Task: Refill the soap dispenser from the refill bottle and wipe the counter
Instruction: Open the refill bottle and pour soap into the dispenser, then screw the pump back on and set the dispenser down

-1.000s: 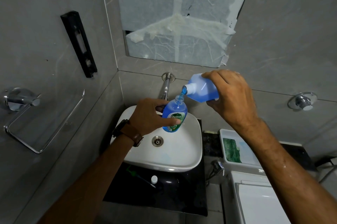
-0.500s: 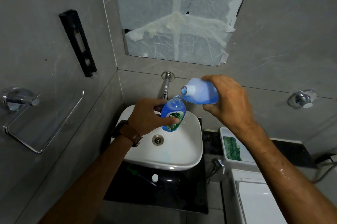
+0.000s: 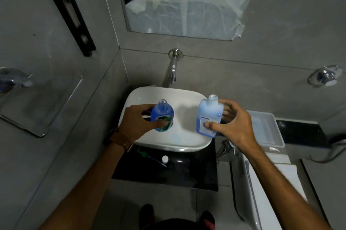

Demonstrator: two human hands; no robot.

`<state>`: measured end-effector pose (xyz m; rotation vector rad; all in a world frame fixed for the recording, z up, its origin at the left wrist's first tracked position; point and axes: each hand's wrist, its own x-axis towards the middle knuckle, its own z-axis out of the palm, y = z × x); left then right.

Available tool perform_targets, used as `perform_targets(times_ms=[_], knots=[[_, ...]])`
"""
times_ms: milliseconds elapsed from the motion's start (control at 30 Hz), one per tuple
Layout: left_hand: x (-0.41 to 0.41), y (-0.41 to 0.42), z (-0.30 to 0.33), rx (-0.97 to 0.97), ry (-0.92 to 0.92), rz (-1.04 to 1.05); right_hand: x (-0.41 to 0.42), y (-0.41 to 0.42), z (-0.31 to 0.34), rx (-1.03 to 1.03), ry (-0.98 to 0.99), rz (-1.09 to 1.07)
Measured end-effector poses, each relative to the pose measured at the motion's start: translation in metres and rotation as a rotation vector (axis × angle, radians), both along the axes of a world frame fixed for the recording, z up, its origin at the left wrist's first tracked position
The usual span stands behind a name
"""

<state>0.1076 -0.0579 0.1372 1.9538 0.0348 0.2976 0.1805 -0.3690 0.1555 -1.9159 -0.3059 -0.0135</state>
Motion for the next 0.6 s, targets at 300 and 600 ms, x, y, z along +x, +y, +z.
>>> perform_targets(times_ms=[300,600], knots=[[-0.052,0.015,-0.062,-0.101,0.183,0.078,-0.053,-0.024,-0.103,-0.085,0.236,0.078],[-0.099,0.028,-0.105,-0.052,0.282,0.093,-0.072,-0.036,-0.172,-0.176,0.421,0.083]])
